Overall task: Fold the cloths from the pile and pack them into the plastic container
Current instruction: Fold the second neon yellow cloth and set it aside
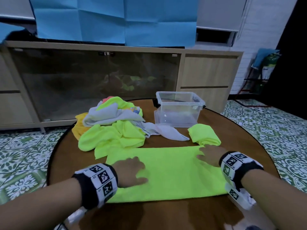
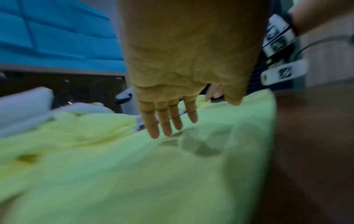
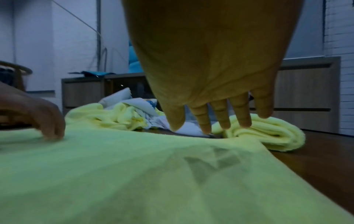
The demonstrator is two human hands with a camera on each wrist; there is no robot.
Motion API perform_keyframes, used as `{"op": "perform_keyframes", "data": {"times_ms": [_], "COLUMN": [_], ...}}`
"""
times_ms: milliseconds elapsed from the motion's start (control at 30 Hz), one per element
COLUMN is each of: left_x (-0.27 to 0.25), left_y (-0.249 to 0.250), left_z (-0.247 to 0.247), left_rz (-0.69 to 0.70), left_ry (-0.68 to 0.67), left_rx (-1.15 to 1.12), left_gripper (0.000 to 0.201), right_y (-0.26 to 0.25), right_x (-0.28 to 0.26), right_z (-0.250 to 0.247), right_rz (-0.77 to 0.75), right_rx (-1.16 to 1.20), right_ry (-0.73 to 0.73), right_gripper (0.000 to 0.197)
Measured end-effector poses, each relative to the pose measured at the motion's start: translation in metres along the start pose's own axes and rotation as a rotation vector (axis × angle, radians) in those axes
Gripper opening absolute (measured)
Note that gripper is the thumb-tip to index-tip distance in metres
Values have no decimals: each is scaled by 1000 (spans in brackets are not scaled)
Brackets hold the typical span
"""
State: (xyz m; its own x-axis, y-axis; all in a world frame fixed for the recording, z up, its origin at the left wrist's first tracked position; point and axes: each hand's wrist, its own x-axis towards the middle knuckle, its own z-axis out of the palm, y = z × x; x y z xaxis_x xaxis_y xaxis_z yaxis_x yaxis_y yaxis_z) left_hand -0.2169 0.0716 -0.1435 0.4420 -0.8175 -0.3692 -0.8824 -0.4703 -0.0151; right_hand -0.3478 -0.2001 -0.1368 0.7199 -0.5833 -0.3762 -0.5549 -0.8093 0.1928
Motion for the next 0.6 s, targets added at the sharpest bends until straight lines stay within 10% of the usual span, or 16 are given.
{"op": "perform_keyframes", "data": {"times_ms": [233,467,600], "left_x": [-10,2,26], "left_y": [74,66,44], "left_z": [10,-14,-45], "left_rz": [126,-18,39], "left_ry": [33,48,-87], "left_rx": [145,30,-81], "left_gripper": [47,30,34], "right_y": [-40,-87,-97], "right_x": [-35,-59,-52], "right_z": [-8,-11,-6], "right_rz": [-306,-543,-568], "right_rx": [-81,128,38], "right_ry": [-110,-141,23], "right_gripper": [25,57,40]}}
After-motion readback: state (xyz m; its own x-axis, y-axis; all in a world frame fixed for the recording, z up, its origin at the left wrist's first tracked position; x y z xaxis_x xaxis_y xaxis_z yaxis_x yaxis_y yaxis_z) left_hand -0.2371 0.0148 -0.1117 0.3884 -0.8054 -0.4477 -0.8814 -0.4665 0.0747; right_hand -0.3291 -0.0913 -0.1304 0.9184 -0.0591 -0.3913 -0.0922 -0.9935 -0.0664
